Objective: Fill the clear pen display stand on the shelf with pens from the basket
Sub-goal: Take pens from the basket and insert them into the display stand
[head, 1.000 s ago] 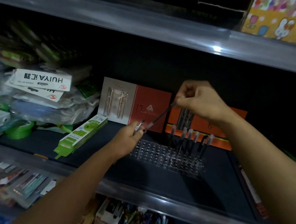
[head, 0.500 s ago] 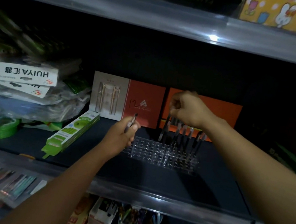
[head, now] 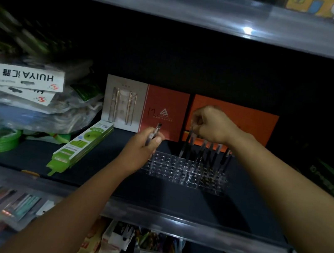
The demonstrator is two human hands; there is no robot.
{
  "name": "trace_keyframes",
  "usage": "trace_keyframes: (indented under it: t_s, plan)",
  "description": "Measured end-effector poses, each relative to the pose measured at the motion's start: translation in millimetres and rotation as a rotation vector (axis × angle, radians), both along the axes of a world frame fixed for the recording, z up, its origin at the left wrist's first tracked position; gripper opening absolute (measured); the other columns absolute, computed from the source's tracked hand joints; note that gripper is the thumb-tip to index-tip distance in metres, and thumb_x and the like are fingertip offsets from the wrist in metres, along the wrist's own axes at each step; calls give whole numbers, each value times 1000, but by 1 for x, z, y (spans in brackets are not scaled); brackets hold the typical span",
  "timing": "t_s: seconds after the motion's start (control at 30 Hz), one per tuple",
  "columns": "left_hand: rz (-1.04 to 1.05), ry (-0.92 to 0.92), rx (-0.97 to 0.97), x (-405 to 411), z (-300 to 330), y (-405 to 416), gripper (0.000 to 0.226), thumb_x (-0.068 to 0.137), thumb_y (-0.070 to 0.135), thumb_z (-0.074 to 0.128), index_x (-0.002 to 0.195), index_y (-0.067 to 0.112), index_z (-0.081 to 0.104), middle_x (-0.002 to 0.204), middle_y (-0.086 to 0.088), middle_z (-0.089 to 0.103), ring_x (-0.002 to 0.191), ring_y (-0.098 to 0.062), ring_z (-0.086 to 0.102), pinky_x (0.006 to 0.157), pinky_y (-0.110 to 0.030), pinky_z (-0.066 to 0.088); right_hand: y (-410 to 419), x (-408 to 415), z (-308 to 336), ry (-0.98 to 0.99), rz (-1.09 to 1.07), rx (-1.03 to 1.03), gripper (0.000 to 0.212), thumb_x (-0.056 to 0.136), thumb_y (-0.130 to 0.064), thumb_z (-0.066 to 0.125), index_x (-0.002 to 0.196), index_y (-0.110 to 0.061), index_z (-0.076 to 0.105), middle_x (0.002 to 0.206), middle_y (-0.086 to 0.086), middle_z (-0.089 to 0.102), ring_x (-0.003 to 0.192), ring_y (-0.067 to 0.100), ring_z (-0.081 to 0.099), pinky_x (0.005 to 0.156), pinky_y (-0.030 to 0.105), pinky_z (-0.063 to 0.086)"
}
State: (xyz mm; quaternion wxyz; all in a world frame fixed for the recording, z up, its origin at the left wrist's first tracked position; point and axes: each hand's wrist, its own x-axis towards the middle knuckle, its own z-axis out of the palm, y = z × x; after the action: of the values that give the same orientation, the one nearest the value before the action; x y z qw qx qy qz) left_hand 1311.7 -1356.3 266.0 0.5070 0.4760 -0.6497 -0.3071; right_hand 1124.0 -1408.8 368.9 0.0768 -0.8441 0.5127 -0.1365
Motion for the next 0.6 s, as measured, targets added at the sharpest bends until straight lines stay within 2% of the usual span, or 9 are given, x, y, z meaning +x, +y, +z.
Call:
trace_keyframes:
  t_s: [0.07, 0.2, 0.3, 0.33, 0.43, 0.6]
  plan:
    - [13, -15, -1, 1, 0, 1, 12, 98, 20, 45, 96, 20, 57, 69, 4, 49, 66, -9, 48, 66, -26, 42, -2, -2, 4, -27, -23, -3, 12, 87, -5, 59, 76, -11, 59, 79, 8, 67, 63, 19, 62, 56, 32, 51]
    - [18, -9, 6, 2, 0, -2, 12, 98, 19, 45, 97, 19, 57, 67, 5, 48, 64, -9, 47, 66, -26, 42, -2, -5, 12, -64, -24, -86, 13, 82, -6, 65, 71, -12, 62, 75, 5, 65, 67, 18, 60, 56, 26, 46]
    - [8, -7, 0, -1, 0, -2, 12, 98, 20, 46, 98, 20, 58, 68, 5, 48, 65, -9, 47, 67, -27, 42, 1, -4, 9, -58, -15, -47, 14, 83, -5, 62, 71, -12, 61, 75, 6, 67, 71, 24, 66, 60, 35, 53]
    - [4, -7, 2, -2, 1, -1, 12, 98, 20, 45, 99, 18, 58, 69, 4, 48, 65, -9, 47, 66, -26, 42, 1, -4, 8, -55, -14, -21, 15, 84, -5, 60, 72, -12, 60, 73, 4, 66, 67, 22, 68, 56, 34, 54]
    - [1, -14, 4, -4, 1, 0, 14, 98, 20, 45, 101, 16, 57, 68, 5, 47, 63, -6, 47, 62, -19, 42, 3, -4, 4, -49, -10, 37, 10, 88, -3, 58, 79, -6, 62, 69, 1, 64, 51, 11, 62, 38, 21, 47]
    - [-9, -10, 17, -4, 0, 0, 14, 98, 20, 45, 102, 16, 58, 70, 6, 48, 65, -5, 47, 64, -19, 42, -5, 0, -6, 60, 56, -9, 10, 89, -10, 66, 80, -4, 67, 74, -1, 63, 67, 8, 57, 57, 22, 45]
